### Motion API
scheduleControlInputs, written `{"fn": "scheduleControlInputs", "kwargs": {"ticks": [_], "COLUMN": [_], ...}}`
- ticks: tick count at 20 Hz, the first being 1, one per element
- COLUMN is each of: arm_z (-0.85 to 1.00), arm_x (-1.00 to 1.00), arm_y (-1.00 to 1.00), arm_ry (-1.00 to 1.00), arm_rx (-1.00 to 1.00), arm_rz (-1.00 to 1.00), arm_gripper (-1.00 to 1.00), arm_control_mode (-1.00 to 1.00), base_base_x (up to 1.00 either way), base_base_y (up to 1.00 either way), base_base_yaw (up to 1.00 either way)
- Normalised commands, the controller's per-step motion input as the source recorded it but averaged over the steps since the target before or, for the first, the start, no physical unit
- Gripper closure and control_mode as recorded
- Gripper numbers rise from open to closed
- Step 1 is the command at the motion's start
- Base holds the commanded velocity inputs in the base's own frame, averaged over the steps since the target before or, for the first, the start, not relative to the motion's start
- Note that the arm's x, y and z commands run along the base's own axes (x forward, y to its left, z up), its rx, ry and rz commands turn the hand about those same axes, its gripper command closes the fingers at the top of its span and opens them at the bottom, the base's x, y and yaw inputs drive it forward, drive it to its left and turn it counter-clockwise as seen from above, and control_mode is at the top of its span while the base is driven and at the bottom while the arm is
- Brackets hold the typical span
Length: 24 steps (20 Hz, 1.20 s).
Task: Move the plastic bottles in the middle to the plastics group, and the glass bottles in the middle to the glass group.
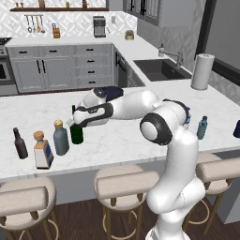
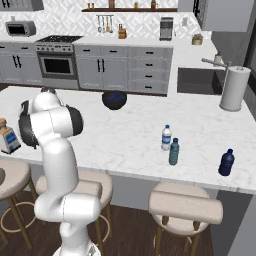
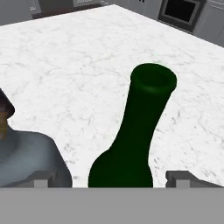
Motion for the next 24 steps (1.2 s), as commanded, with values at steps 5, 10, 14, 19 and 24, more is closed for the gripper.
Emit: {"fn": "scheduleControlInputs", "kwargs": {"ticks": [5, 10, 14, 19, 24], "arm_z": [0.84, 0.94, 0.49, 0.13, 0.01], "arm_x": [-0.57, -0.61, -1.00, -1.00, -0.77], "arm_y": [-0.20, -0.53, -0.76, -0.99, -0.99], "arm_ry": [-0.02, -0.04, 0.00, -0.01, 0.05], "arm_rx": [0.11, 0.16, 0.03, 0.00, -0.15], "arm_rz": [-0.02, -0.06, -0.08, -0.11, -0.23], "arm_gripper": [-1.00, -1.00, -1.00, -1.00, -1.00], "arm_control_mode": [-1.00, -1.00, -1.00, -1.00, -1.00], "base_base_x": [0.00, 0.00, 0.00, 0.00, 0.00], "base_base_y": [0.00, 0.00, 0.00, 0.00, 0.00], "base_base_yaw": [0.00, 0.00, 0.00, 0.00, 0.00]}}
